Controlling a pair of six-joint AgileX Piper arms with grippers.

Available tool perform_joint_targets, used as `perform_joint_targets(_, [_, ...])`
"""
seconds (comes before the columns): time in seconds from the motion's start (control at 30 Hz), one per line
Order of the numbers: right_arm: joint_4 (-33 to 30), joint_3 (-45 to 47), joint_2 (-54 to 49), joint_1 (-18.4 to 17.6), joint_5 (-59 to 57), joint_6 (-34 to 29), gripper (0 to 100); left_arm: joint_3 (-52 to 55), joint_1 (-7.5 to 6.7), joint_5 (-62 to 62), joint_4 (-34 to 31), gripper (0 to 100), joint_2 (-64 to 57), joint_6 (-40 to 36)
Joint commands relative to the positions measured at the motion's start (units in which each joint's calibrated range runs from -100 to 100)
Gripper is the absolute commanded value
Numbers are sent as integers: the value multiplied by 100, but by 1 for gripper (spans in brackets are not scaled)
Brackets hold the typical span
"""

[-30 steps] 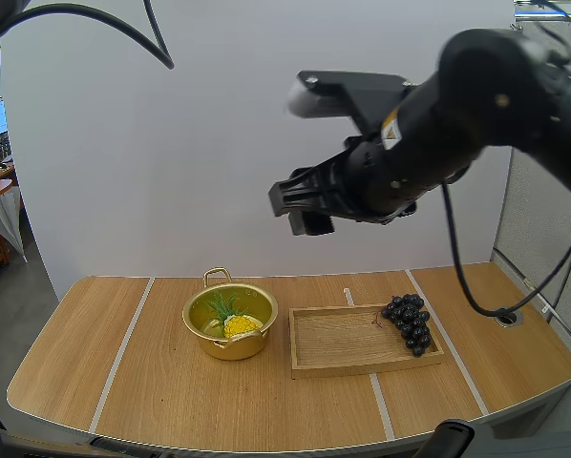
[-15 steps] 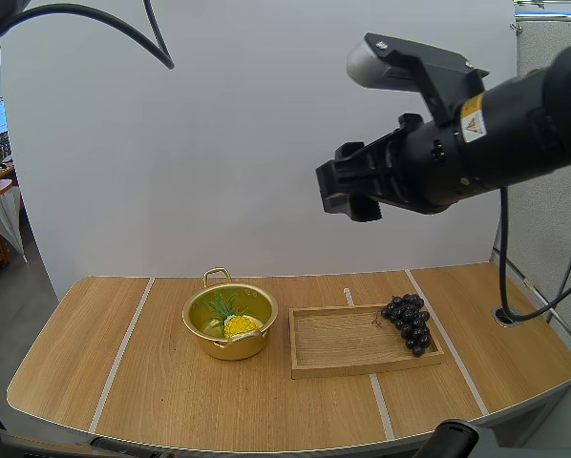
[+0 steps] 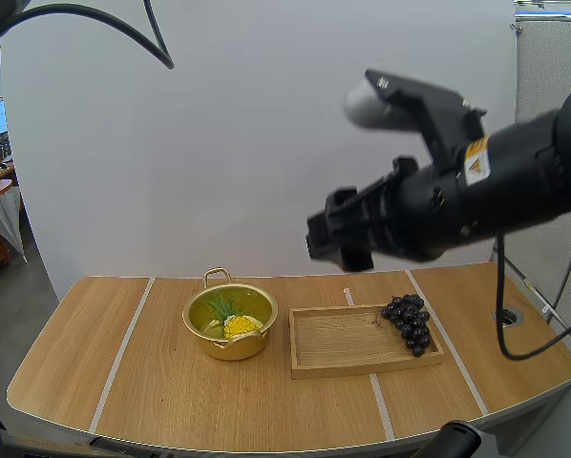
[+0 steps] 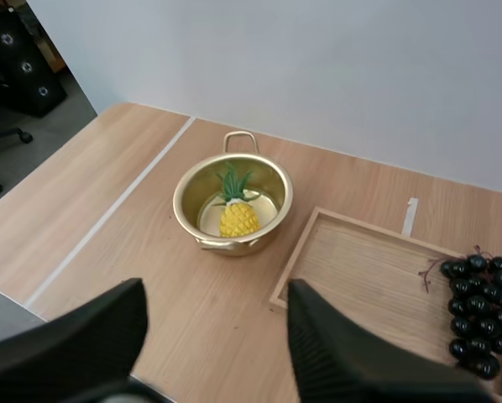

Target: Open the pot, put the pineapple inside, and close it

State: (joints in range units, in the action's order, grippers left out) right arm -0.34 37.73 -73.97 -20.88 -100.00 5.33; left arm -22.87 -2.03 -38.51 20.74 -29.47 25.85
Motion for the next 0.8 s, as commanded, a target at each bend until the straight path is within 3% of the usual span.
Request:
perform_joint_targets(0.0, [-72, 76, -50, 81, 0, 55, 20, -57, -16, 181, -18, 0, -50, -56])
perform_joint_targets(0.03, [-72, 76, -50, 113, 0, 55, 4, -57, -16, 181, -18, 0, -50, -56])
perform_joint_targets(0.07, [-72, 76, -50, 145, 0, 55, 0, -57, -16, 181, -18, 0, -50, -56])
perform_joint_targets(0.77, [-37, 76, -50, 244, 0, 55, 0, -57, -16, 181, -18, 0, -50, -56])
